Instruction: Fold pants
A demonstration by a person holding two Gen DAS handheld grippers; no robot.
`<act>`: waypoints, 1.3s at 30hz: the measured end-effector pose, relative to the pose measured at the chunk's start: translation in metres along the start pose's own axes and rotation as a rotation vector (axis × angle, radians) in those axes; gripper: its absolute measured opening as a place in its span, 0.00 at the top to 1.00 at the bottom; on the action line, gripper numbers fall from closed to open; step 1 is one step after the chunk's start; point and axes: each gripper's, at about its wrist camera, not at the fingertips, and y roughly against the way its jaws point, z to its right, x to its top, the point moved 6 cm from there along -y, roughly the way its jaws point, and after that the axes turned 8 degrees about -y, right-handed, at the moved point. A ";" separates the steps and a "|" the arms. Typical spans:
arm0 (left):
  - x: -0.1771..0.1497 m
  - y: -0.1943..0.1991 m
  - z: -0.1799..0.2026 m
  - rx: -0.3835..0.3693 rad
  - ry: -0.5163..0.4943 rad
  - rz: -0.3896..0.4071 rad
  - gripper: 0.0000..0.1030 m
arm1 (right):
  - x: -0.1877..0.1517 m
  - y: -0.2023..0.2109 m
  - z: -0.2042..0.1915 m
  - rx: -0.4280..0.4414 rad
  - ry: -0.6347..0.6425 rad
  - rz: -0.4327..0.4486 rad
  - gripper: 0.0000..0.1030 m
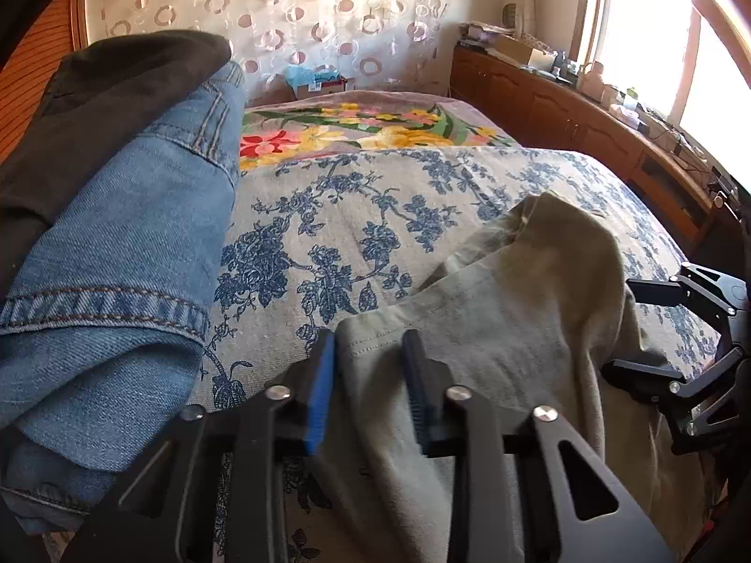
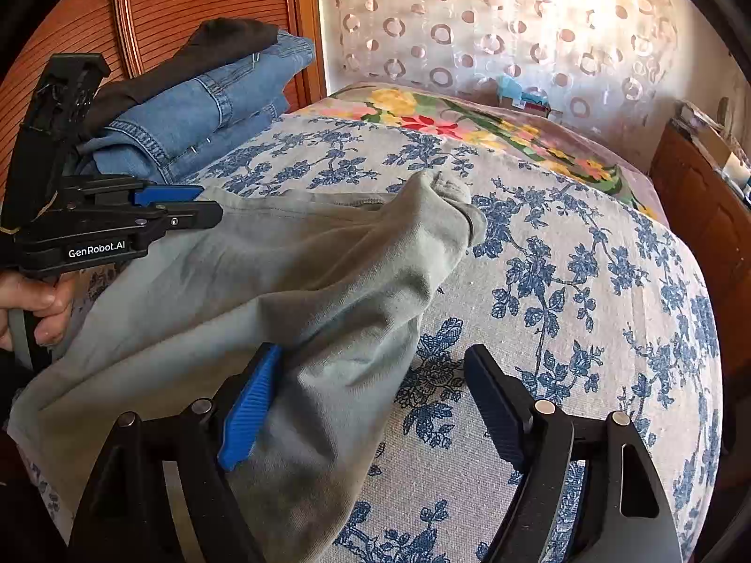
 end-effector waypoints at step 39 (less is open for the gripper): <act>-0.007 0.045 -0.020 0.037 0.058 0.064 0.79 | -0.006 0.043 -0.009 0.048 -0.017 0.053 0.16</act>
